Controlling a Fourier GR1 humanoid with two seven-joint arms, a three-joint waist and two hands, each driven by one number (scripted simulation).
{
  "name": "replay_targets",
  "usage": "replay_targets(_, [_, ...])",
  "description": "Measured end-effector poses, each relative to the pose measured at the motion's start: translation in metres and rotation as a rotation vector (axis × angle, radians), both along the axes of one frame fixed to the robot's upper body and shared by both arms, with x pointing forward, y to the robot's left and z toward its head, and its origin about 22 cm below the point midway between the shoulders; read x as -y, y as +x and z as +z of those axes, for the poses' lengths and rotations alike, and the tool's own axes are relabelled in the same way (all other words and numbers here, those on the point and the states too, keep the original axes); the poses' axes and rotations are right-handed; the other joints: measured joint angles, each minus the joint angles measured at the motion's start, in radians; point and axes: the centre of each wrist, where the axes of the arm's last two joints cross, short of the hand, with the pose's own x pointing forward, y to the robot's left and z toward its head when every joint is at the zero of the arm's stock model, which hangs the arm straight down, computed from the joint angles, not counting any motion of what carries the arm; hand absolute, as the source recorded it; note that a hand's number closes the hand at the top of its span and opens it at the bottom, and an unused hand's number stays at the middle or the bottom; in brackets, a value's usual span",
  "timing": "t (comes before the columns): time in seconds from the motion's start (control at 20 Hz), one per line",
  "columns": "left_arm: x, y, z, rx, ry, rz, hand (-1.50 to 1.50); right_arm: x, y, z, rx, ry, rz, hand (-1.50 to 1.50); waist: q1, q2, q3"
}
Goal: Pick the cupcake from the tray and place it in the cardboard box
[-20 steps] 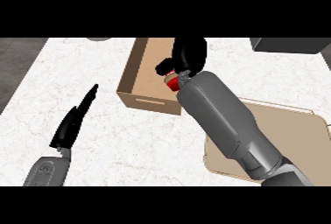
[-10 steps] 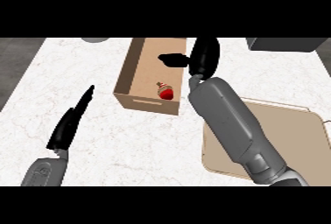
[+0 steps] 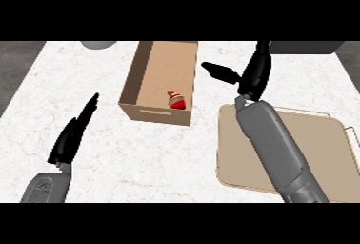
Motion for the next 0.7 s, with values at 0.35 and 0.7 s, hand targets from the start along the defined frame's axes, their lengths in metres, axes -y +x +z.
replay_targets(0.35, [-0.006,-0.006,0.003,-0.008,-0.001,0.0,0.0,0.058,-0.022,-0.031,0.06,0.03,-0.056,-1.5,-0.005,-0.002,0.0])
replay_targets(0.7, [-0.01,-0.002,0.0,-0.007,-0.004,0.008,0.0,0.099,-0.034,-0.053,0.049,0.004,-0.066,-1.5,-0.006,-0.002,-0.001])
